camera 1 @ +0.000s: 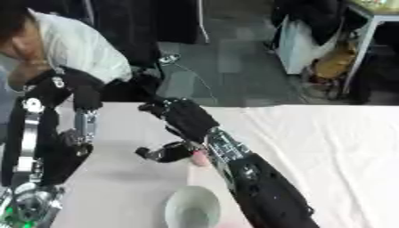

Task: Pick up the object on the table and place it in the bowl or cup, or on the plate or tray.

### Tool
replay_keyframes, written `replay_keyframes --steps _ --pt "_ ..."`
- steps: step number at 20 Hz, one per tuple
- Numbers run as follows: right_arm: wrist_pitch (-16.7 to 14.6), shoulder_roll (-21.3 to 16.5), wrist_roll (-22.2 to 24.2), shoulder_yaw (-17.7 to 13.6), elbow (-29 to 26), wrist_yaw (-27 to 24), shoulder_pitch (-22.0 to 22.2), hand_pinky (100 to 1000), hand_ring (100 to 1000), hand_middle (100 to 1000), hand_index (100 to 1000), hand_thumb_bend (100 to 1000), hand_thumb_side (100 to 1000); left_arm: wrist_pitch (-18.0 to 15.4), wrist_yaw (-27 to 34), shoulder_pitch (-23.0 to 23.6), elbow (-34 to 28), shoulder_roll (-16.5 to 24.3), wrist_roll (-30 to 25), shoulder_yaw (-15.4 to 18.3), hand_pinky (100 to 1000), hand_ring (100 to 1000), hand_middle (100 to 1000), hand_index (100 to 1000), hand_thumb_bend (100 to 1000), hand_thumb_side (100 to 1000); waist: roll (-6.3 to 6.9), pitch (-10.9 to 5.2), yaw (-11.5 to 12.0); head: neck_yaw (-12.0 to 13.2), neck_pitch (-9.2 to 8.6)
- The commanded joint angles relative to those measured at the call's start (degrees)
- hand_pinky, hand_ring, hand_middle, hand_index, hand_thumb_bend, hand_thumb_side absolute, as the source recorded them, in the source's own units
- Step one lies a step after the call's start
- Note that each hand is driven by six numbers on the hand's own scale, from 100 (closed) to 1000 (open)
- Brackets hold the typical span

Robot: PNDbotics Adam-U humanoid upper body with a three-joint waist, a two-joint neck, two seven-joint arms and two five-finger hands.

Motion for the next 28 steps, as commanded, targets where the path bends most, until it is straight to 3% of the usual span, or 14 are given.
replay_keyframes --steps 1,8,20,28 --pt "1.80 -1.01 -0.97 -1.40 0.20 0.61 -2.14 100 600 767 871 519 601 -0.05 0.19 -0.67 -0.88 0.30 -0.21 0.18 526 386 546 625 100 671 0.40 -0.66 0.05 0.07 -0.84" --pt "4.08 -2.21 -1.44 -2.87 2.19 1.63 -2.62 100 600 768 869 516 610 -0.07 0.17 -0.71 -0.88 0.32 -0.22 0.21 527 387 546 625 100 670 0.33 -0.71 0.08 0.28 -0.87" --pt "3.83 -3.78 -0.61 -3.59 4.26 1.81 -1.37 100 614 775 868 483 655 -0.13 0.20 -0.70 -0.88 0.46 -0.25 0.28 528 388 547 624 100 668 0.29 -0.79 -0.07 0.55 -0.90" --pt "5.44 -4.24 -0.30 -4.65 5.59 1.74 0.04 100 647 786 865 459 679 -0.16 0.19 -0.70 -0.88 0.54 -0.22 0.32 530 387 549 624 100 667 0.39 -0.54 -0.24 0.72 -1.13"
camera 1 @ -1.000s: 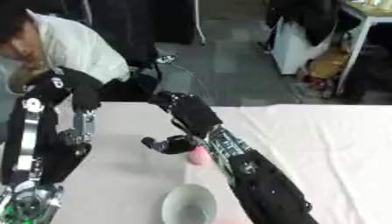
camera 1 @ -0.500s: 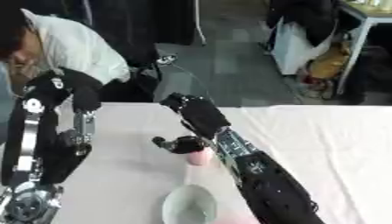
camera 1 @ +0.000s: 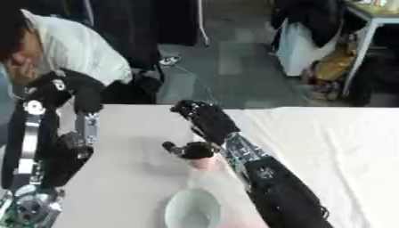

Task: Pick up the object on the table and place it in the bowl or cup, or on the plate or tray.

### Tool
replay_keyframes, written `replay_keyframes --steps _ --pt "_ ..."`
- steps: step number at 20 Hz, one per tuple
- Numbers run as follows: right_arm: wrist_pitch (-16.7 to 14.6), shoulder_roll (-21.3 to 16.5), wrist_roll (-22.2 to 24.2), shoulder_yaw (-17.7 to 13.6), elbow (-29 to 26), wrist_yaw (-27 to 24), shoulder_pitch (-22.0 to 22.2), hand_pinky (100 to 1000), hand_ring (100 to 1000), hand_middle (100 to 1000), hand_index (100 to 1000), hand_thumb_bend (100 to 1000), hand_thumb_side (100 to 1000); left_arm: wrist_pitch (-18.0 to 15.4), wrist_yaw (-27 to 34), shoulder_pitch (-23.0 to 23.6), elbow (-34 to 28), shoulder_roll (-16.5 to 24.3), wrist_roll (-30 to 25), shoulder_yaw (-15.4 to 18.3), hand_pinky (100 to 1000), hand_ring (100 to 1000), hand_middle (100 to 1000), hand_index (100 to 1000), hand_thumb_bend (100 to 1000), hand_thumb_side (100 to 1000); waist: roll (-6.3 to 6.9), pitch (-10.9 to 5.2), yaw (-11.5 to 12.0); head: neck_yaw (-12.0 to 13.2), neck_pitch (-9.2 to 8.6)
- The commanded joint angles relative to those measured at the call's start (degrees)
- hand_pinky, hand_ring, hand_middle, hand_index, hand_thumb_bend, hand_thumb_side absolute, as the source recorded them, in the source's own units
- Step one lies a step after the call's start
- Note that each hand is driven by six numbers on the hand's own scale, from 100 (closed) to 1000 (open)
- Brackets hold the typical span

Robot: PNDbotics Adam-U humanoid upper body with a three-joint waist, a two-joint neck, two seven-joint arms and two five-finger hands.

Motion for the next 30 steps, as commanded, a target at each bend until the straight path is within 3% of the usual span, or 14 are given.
replay_keyframes --steps 1,13,17,18,30 --pt "0.93 -0.70 0.03 -0.76 -0.15 -0.09 -0.51 100 647 786 865 459 679 -0.08 0.18 -0.70 -0.88 0.54 -0.15 0.32 530 387 549 624 100 667 0.38 -0.48 0.00 0.45 -0.73" --pt "4.15 -1.13 0.46 -2.61 1.22 2.89 -1.43 100 642 785 867 452 689 -0.30 0.20 -1.53 -0.88 -0.06 0.11 0.48 532 385 551 624 100 667 1.10 1.50 0.52 0.34 -2.74" --pt "4.47 -1.48 0.51 -3.07 1.40 3.78 -2.10 100 641 784 867 487 685 -0.36 0.25 -1.76 -0.88 -0.31 0.19 0.50 531 384 551 624 100 667 1.31 2.08 0.78 0.25 -3.52" --pt "4.52 -1.51 0.51 -3.15 1.43 3.89 -2.19 100 640 784 867 452 684 -0.37 0.27 -1.79 -0.88 -0.35 0.20 0.50 531 383 551 624 100 667 1.33 2.15 0.82 0.24 -3.62" --pt "5.07 -2.78 1.35 -4.32 2.41 3.64 -3.09 100 658 790 871 432 694 -0.57 0.37 -2.15 -0.88 -0.75 0.23 0.52 531 382 553 625 100 667 1.28 3.08 1.33 -0.08 -4.89"
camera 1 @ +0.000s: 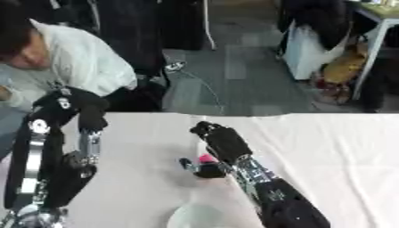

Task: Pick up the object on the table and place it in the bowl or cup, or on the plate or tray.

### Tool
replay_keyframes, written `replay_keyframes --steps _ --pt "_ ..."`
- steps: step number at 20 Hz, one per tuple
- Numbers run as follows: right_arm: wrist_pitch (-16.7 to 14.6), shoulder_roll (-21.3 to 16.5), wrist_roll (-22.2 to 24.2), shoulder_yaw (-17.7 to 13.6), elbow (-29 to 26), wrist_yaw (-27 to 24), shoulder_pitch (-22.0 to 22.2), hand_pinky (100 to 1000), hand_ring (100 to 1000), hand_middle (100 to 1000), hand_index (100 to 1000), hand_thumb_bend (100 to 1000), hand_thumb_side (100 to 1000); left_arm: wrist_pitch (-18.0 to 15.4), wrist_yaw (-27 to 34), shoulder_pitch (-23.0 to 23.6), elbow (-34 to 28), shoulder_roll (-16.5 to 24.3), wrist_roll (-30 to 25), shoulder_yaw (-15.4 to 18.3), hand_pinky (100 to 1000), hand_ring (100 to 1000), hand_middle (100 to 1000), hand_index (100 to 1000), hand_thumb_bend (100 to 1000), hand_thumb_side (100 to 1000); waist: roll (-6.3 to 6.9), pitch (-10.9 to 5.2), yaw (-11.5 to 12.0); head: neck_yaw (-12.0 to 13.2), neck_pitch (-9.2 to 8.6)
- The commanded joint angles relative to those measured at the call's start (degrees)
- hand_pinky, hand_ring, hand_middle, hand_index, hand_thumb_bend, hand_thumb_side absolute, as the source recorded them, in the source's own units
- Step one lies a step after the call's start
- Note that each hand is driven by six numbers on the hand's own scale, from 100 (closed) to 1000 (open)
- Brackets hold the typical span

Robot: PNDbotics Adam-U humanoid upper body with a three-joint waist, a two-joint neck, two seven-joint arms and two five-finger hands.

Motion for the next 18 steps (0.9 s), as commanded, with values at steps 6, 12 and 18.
replay_keyframes --steps 6,12,18 --pt "1.00 -1.20 0.29 -0.59 0.18 0.75 -0.92 100 665 791 871 420 705 -0.32 0.31 -1.08 -0.88 0.32 -0.07 0.54 531 382 553 625 100 666 0.30 -0.34 0.08 -0.10 -0.91" --pt "1.43 -1.09 0.18 -0.75 0.47 1.32 -0.27 100 673 793 871 410 715 -0.38 0.31 -1.27 -0.88 0.25 -0.02 0.62 532 382 553 625 100 666 0.40 -0.07 0.10 -0.07 -1.35" --pt "1.50 -0.71 0.16 -0.77 0.77 1.88 0.86 100 685 795 871 404 723 -0.47 0.28 -1.49 -0.88 0.23 0.03 0.67 531 383 554 625 100 666 0.50 0.13 0.12 0.19 -1.78"
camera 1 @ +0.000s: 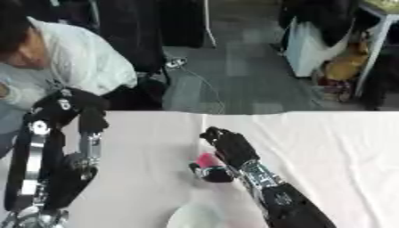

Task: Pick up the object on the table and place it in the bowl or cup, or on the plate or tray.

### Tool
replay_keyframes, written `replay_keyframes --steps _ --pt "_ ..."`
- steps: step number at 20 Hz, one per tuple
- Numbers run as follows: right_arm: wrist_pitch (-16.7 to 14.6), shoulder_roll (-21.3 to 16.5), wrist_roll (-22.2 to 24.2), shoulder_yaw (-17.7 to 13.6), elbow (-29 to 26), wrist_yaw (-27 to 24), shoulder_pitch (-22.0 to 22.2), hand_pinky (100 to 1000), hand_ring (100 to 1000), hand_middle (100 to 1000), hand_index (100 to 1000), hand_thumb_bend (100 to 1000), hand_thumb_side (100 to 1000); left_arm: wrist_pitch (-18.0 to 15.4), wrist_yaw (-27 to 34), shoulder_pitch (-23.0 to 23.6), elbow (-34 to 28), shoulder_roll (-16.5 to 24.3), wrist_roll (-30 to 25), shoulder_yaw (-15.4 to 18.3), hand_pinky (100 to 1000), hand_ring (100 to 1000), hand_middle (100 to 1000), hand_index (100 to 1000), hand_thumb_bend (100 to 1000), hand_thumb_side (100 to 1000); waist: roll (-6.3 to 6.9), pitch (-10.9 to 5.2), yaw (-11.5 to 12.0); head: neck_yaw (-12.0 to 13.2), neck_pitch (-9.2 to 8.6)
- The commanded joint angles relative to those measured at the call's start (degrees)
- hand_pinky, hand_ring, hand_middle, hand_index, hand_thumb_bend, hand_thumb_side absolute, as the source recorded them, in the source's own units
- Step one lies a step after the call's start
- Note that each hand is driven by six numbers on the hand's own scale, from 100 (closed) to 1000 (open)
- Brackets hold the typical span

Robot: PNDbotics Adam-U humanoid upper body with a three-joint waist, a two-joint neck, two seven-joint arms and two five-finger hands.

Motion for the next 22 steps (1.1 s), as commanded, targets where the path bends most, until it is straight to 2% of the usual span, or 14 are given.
replay_keyframes --steps 1,3,4,5,9,10,12,22 --pt "0.22 -0.03 -0.09 -0.18 -0.53 0.45 -0.36 100 690 796 871 401 726 -0.25 0.23 -1.06 -0.88 0.65 -0.03 0.65 531 383 554 625 100 665 0.27 -0.63 0.11 0.22 -0.92" --pt "0.19 0.12 -0.13 -0.13 -0.49 0.70 0.01 100 693 797 872 398 729 -0.29 0.25 -1.17 -0.88 0.61 -0.02 0.66 531 383 554 625 100 665 0.35 -0.49 0.14 0.27 -1.13" --pt "0.10 0.24 -0.13 -0.18 -0.47 0.71 0.19 100 693 797 872 360 743 -0.30 0.25 -1.23 -0.88 0.58 -0.02 0.67 531 383 554 625 100 665 0.40 -0.41 0.16 0.28 -1.25" --pt "0.07 0.31 -0.12 -0.11 -0.48 0.85 0.32 100 694 797 872 398 731 -0.33 0.25 -1.32 -0.88 0.54 -0.01 0.67 531 383 554 625 100 665 0.45 -0.29 0.20 0.29 -1.42" --pt "0.20 0.60 -0.22 -0.09 -0.63 1.73 0.67 100 697 797 872 390 734 -0.46 0.29 -1.70 -0.88 0.36 0.00 0.66 531 382 554 625 100 665 0.59 0.17 0.46 0.22 -1.98" --pt "0.18 0.64 -0.25 -0.10 -0.65 1.92 0.72 100 697 798 872 362 748 -0.48 0.30 -1.78 -0.88 0.32 0.01 0.67 531 382 554 625 100 665 0.60 0.28 0.52 0.21 -2.11" --pt "0.01 0.65 -0.30 -0.11 -0.68 2.19 0.76 100 695 797 872 383 735 -0.51 0.33 -1.88 -0.88 0.24 0.02 0.66 531 382 554 625 100 665 0.64 0.52 0.63 0.25 -2.35" --pt "-0.02 0.65 -0.66 -0.31 -0.89 2.73 0.54 100 698 798 872 361 738 -0.64 0.44 -2.25 -0.88 0.03 0.03 0.64 531 381 554 625 100 665 0.80 1.30 0.89 0.19 -3.37"
